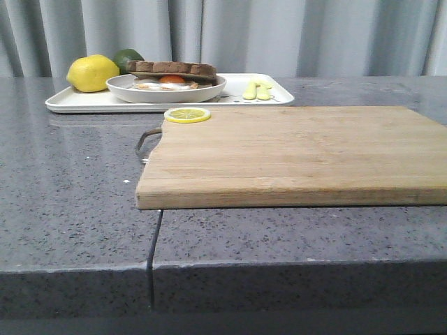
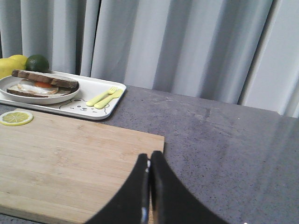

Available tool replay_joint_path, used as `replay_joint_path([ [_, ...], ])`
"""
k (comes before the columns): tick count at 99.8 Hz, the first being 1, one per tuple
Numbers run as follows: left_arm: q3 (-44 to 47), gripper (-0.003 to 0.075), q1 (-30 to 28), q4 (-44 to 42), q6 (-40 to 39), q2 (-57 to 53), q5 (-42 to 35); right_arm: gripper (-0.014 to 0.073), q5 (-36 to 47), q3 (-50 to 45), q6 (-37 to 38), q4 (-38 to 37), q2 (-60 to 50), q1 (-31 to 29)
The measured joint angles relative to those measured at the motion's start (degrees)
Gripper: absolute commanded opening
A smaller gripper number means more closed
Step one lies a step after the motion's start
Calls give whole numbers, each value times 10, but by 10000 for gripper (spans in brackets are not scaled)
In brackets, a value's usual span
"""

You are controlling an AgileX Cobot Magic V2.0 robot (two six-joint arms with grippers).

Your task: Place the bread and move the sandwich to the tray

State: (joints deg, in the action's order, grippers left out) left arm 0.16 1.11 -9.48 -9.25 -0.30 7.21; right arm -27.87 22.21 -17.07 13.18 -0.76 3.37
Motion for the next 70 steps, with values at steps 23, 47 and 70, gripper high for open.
replay_joint_path([
  [23,0,-19,4,4,-2,0,0,-67,0,0,0,0,0,0],
  [47,0,-19,4,17,-3,0,0,-67,0,0,0,0,0,0],
  [70,0,-19,4,17,-3,0,0,-67,0,0,0,0,0,0],
])
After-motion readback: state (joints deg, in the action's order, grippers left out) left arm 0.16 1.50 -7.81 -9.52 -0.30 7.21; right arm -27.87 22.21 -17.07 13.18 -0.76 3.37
